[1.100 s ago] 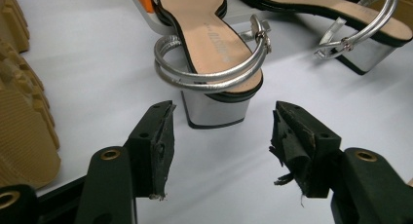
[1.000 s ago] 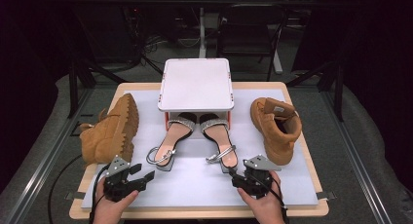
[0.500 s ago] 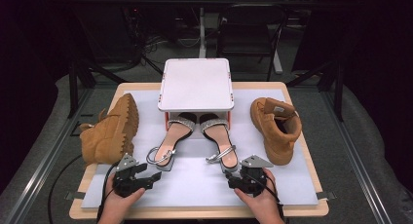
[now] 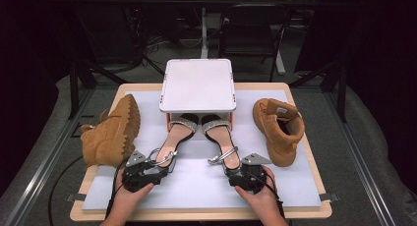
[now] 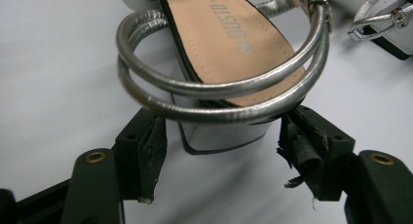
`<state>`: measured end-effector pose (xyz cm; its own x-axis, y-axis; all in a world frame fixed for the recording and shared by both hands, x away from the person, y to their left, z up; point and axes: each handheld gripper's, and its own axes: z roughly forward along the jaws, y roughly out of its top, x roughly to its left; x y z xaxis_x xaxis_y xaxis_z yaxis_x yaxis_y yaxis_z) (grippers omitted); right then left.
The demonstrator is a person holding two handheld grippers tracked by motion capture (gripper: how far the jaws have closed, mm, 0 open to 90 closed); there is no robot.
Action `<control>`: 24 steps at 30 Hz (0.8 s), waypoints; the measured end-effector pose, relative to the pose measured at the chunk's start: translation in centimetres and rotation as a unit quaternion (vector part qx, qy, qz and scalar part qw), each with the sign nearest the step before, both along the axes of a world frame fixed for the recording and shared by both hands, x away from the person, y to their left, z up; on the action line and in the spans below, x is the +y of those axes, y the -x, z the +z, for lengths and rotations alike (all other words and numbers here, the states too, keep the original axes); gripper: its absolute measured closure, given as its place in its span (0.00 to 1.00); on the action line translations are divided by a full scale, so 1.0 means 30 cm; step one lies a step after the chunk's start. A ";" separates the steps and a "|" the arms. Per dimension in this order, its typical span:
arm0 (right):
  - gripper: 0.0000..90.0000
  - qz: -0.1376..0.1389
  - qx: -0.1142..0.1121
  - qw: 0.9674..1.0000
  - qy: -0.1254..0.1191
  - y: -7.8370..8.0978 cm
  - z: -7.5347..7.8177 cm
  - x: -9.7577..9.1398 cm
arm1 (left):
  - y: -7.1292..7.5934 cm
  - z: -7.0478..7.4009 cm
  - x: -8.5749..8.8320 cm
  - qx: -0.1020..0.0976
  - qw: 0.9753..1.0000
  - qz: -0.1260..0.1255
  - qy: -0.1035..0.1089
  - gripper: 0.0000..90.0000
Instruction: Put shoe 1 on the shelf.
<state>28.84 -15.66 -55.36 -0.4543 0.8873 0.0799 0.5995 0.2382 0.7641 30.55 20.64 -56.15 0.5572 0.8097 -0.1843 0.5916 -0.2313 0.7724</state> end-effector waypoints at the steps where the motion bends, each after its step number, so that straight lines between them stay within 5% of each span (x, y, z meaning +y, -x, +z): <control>1: 0.37 -0.001 0.004 1.000 -0.001 -0.002 0.000 0.001 | -0.002 0.001 -0.003 0.000 1.000 -0.003 -0.002 0.40; 10: 0.39 0.004 0.012 1.000 -0.002 -0.010 -0.003 0.007 | -0.010 -0.009 -0.013 -0.012 1.000 -0.003 -0.001 0.39; 17: 0.39 0.006 0.015 1.000 -0.003 -0.014 -0.006 0.008 | -0.018 -0.010 -0.013 0.011 1.000 -0.004 0.008 0.40; 24: 0.40 0.010 0.012 1.000 -0.001 -0.015 -0.008 0.010 | -0.023 -0.016 -0.015 0.012 1.000 -0.010 0.003 0.43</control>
<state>29.29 -15.37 -55.60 -0.4699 0.8778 0.0928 0.6128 0.2487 0.7501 31.24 20.19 -56.64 0.5689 0.7972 -0.2019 0.6052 -0.2396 0.7592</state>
